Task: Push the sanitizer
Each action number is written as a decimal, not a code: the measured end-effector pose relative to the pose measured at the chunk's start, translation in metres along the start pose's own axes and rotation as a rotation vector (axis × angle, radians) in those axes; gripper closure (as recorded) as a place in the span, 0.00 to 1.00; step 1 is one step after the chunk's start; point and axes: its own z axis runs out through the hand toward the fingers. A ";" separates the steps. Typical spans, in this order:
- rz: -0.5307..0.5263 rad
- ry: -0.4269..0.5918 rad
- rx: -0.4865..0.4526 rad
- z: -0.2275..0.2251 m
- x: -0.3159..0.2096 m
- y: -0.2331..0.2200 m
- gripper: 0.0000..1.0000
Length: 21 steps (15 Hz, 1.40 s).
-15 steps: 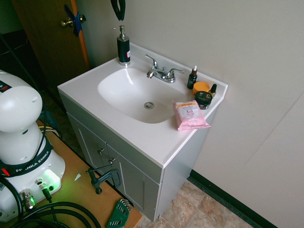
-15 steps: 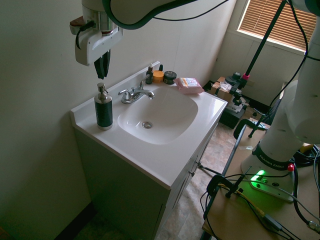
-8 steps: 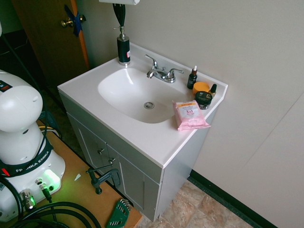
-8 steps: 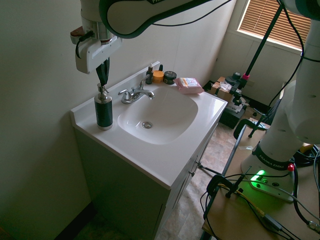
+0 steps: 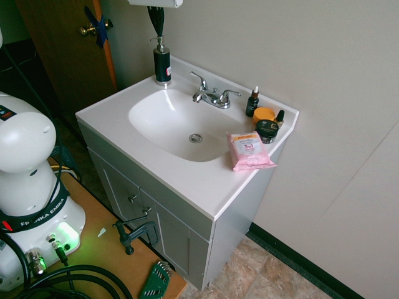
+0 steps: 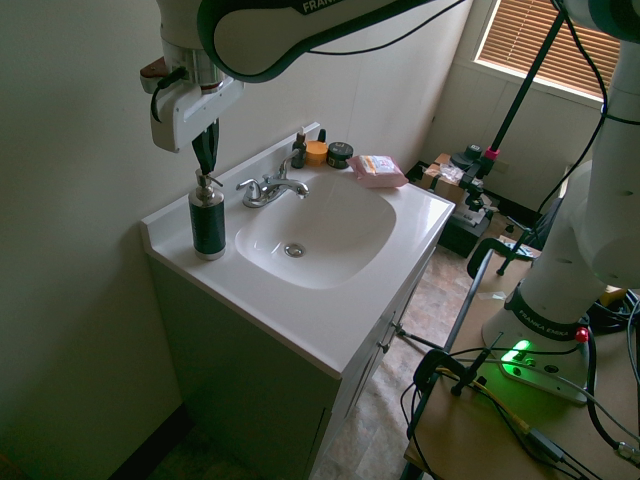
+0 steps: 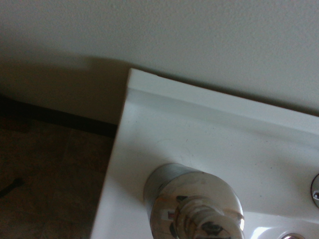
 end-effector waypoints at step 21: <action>0.153 -0.064 0.047 0.005 -0.017 0.269 0.00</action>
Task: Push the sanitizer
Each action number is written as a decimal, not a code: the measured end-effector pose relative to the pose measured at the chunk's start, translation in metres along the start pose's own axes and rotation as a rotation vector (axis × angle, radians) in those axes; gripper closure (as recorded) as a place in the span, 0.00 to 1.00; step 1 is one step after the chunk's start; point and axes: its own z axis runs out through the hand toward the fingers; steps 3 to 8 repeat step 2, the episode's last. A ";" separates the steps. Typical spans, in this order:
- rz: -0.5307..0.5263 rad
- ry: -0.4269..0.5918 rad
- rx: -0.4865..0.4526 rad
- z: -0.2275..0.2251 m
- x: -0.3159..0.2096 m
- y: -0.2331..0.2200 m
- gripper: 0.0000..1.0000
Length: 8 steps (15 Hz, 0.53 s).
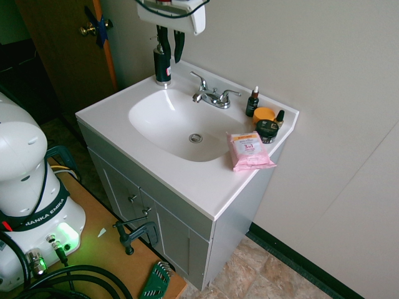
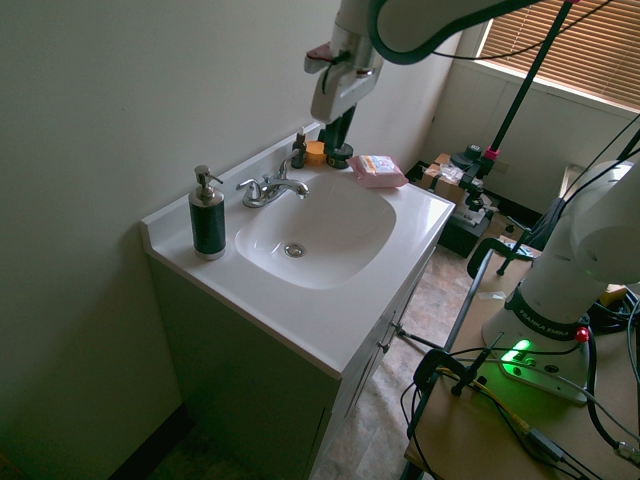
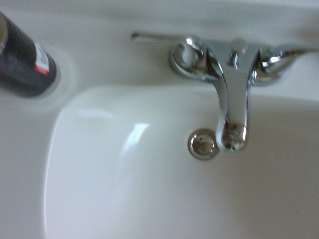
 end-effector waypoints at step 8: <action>0.004 -0.022 -0.008 0.014 -0.016 0.029 0.00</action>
